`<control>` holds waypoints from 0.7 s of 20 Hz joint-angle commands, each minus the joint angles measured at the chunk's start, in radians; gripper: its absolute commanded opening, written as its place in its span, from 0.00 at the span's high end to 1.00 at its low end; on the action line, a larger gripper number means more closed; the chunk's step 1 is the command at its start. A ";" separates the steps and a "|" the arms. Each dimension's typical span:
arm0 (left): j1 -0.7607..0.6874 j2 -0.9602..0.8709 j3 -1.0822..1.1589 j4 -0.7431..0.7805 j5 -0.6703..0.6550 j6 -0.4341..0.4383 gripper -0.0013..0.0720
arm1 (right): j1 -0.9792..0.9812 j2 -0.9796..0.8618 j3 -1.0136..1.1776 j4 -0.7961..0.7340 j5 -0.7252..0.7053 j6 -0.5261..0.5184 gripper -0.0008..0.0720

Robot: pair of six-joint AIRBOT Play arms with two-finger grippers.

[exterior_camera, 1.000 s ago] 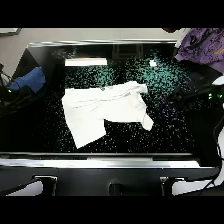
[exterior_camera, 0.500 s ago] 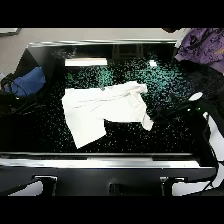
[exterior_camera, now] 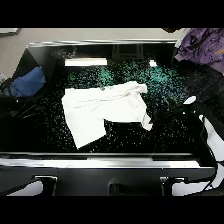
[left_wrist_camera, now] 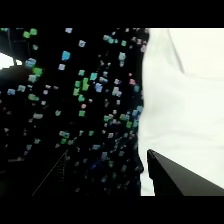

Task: Fold the clothes and pants, and hang the long-sleeved shirts on hangers.

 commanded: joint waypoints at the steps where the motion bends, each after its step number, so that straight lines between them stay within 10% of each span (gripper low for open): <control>1: 0.091 0.002 -0.084 -0.068 0.011 0.042 0.19 | 0.001 -0.003 -0.002 -0.004 -0.051 0.009 0.95; 5: 0.134 0.000 -0.232 -0.279 0.113 0.190 0.19 | 0.001 0.005 -0.002 -0.003 -0.055 0.028 0.95; 14: -0.043 -0.075 -0.367 -0.371 0.321 0.199 0.19 | 0.001 0.079 -0.001 -0.003 -0.053 0.031 0.95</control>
